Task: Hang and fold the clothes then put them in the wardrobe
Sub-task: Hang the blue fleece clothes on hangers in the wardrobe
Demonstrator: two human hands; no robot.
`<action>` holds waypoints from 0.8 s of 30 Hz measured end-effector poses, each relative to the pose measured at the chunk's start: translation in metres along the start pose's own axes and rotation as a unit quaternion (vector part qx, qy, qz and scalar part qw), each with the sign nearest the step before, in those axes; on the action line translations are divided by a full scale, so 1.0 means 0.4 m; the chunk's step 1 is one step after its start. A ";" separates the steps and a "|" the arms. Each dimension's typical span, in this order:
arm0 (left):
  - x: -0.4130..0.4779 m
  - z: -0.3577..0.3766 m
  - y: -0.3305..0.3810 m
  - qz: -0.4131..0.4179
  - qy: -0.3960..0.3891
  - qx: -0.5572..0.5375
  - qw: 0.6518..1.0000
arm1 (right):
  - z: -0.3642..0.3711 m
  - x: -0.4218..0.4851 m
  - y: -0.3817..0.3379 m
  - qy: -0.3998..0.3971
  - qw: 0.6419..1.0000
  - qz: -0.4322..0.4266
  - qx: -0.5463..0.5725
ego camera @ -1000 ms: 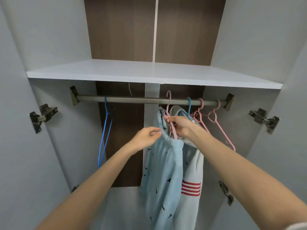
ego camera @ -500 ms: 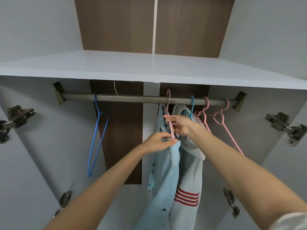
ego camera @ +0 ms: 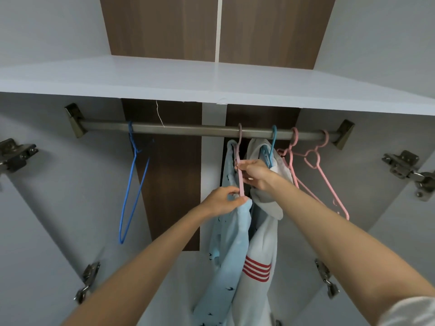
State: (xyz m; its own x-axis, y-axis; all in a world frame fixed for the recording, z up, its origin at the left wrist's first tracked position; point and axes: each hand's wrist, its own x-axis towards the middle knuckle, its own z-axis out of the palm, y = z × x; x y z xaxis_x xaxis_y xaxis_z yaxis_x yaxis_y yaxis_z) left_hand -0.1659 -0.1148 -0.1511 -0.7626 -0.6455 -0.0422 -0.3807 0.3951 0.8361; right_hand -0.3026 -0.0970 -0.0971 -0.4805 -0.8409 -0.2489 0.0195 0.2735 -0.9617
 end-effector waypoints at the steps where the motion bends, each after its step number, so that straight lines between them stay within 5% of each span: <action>1: -0.004 0.001 -0.001 -0.001 0.004 -0.001 1.000 | -0.001 -0.005 0.001 0.008 1.000 -0.006 -0.023; 7: -0.043 -0.015 0.007 -0.013 0.050 -0.009 0.999 | -0.015 -0.070 0.000 0.057 0.989 -0.062 -0.124; 24: -0.369 -0.114 0.055 0.045 0.197 -0.009 0.979 | -0.001 -0.510 0.023 0.011 0.980 -0.148 -0.131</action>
State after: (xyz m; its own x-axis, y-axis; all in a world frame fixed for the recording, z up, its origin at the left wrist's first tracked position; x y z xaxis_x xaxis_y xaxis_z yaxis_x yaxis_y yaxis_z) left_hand -0.0378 -0.0409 -0.1015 -0.5301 -0.8122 0.2436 -0.3093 0.4527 0.8363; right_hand -0.2049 0.0773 -0.0552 -0.4508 -0.8917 0.0414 -0.3479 0.1328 -0.9281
